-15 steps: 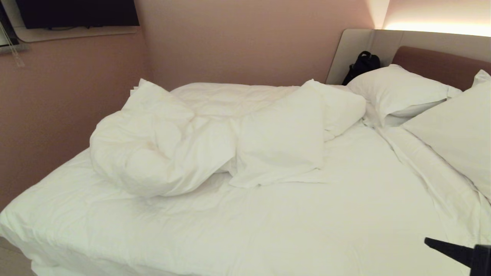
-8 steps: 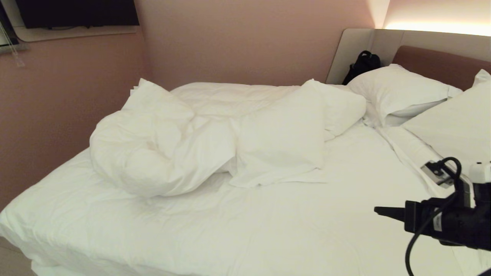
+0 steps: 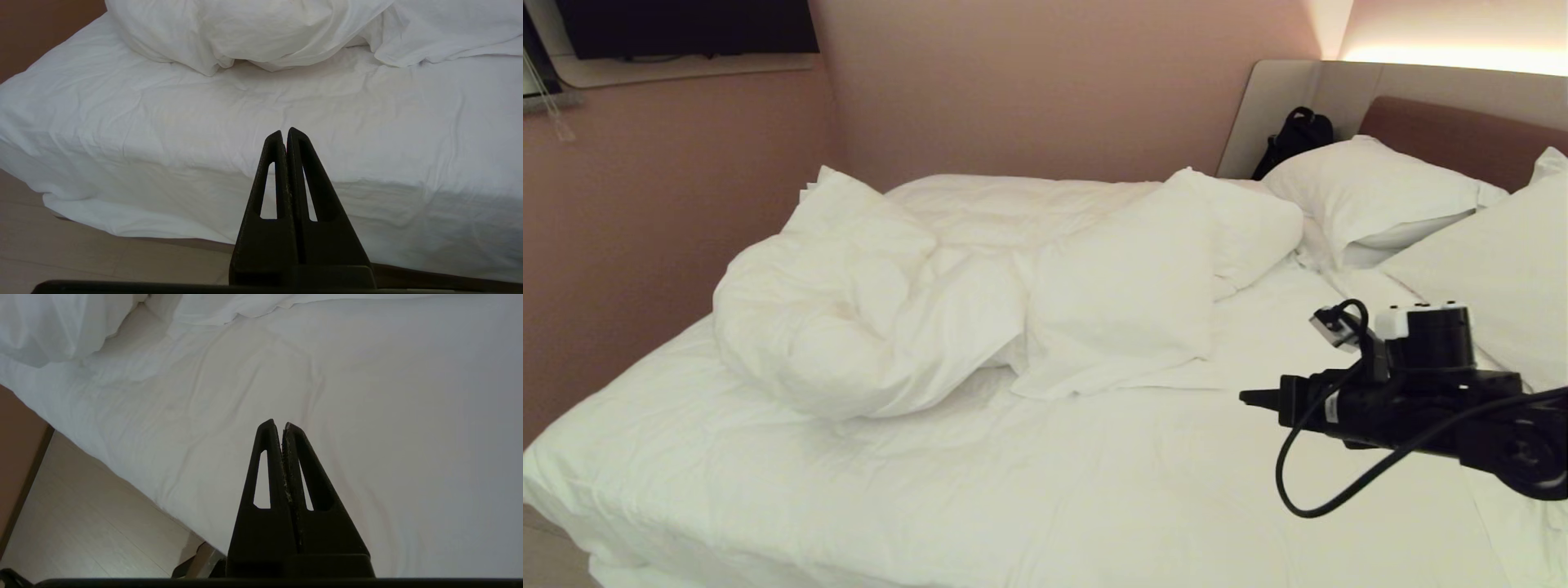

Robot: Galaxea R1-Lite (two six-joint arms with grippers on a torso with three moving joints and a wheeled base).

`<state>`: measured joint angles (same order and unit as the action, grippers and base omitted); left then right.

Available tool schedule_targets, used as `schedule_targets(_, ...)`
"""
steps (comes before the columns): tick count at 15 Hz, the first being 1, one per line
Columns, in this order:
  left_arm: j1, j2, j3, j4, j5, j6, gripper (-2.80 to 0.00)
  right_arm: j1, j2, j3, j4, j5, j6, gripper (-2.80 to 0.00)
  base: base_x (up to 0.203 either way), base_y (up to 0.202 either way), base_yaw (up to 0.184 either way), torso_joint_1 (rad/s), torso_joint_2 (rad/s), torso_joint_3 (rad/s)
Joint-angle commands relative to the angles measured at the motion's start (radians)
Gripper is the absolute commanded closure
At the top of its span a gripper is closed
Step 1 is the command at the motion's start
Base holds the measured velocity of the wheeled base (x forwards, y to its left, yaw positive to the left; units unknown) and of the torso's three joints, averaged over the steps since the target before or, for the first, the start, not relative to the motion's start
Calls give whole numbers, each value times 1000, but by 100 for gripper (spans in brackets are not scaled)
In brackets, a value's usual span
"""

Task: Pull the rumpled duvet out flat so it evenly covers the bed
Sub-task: Hold the folded corner of the quilt

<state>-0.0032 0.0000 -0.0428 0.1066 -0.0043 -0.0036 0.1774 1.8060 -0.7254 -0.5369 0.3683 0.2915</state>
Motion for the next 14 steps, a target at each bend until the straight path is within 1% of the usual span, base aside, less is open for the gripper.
schedule_targets(1, 0, 0, 0, 1, 0, 0, 0, 4, 102, -47, -8, -7, -4, 0, 0, 0, 0, 0, 0, 0)
schedule_targets(3, 0, 0, 0, 1, 0, -1, 0, 8, 129, -51, -57, -12, -8, 0, 0, 0, 0, 0, 0, 0)
schedule_targets(4, 0, 0, 0, 1, 0, -1, 0, 14, 161, -51, -103, -18, -11, 0, 0, 0, 0, 0, 0, 0)
schedule_targets(6, 0, 0, 0, 1, 0, -1, 0, 39, 234, -70, -172, -46, -18, 0, 0, 0, 0, 0, 0, 0)
schedule_targets(9, 0, 0, 0, 1, 0, 0, 0, 54, 323, -116, -191, -71, -26, 0, 0, 0, 0, 0, 0, 0)
schedule_targets(11, 0, 0, 0, 1, 0, 1, 0, 54, 351, -120, -207, -74, -51, 0, 0, 0, 0, 0, 0, 0)
schedule_targets(14, 0, 0, 0, 1, 0, 0, 0, 46, 399, -125, -257, -97, -50, 0, 0, 0, 0, 0, 0, 0)
